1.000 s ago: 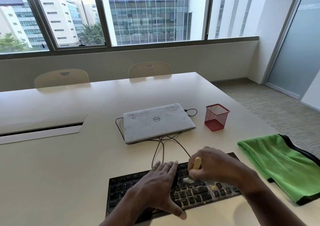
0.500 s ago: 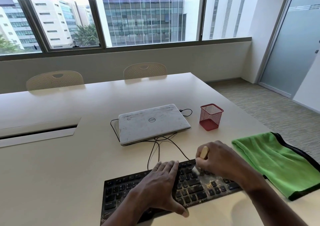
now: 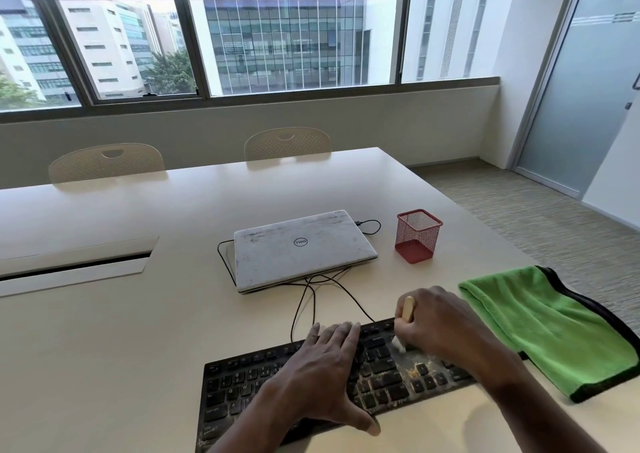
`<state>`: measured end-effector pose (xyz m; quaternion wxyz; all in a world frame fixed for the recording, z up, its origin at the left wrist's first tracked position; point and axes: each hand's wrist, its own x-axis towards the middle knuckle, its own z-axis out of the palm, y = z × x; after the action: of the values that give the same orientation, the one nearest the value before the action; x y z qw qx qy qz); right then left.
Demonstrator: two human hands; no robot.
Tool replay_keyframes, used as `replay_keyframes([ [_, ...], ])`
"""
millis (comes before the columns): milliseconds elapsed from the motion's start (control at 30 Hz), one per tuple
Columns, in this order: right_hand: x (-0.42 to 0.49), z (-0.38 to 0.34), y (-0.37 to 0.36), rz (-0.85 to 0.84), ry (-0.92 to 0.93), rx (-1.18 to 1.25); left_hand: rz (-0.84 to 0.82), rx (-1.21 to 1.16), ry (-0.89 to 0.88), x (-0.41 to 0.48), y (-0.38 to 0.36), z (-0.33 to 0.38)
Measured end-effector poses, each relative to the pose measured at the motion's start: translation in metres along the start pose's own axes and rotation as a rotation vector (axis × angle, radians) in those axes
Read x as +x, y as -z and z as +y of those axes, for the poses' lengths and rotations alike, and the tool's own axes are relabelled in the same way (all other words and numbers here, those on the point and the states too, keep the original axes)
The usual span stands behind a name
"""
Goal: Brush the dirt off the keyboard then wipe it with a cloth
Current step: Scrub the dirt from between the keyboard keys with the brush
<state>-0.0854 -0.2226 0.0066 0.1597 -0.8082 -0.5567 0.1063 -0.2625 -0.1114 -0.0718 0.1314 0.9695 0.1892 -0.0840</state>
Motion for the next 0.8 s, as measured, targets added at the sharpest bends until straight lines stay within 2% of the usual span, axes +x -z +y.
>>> replay_keyframes([
  [100, 0.001, -0.012, 0.004, 0.056, 0.029, 0.147, -0.009, 0.018, 0.022, -0.006, 0.002, -0.006],
  [267, 0.001, -0.045, -0.003, 0.012, 0.118, 0.385, -0.028, -0.005, 0.098, -0.030, 0.002, -0.022],
  [633, 0.012, -0.107, -0.045, -0.192, 0.232, 0.473, 0.017, -0.083, 0.373, -0.117, -0.001, -0.073],
  [800, 0.008, -0.133, -0.066, -0.148, 0.275, 0.454, 0.077, -0.164, 0.448, -0.155, -0.007, -0.092],
])
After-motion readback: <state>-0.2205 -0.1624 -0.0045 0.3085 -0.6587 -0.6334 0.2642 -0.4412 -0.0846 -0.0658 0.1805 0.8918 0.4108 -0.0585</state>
